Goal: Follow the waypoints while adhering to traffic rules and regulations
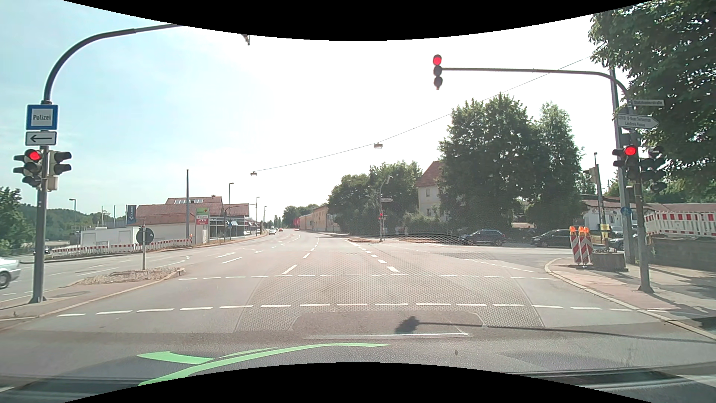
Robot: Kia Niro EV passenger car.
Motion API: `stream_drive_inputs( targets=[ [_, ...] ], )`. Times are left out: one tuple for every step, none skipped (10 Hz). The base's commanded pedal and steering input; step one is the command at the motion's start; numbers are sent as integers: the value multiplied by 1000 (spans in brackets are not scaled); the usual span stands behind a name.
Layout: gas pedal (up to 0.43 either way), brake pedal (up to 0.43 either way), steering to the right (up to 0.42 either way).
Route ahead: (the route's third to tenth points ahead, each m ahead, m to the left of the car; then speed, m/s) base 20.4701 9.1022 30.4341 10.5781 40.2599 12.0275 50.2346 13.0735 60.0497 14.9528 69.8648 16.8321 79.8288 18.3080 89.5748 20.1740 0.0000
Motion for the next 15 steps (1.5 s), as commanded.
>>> stream_drive_inputs(
  targets=[
    [0, 341, -12],
    [0, 341, -12],
    [0, 341, -11],
    [0, 341, -12],
    [0, 341, -12],
    [0, 341, -12],
    [0, 341, -12],
    [0, 341, -11],
    [0, 341, -12],
    [0, 341, -11],
    [0, 341, -11],
    [0, 341, -11],
    [0, 341, -11],
    [0, 341, -12],
    [0, 341, -12]
  ],
)
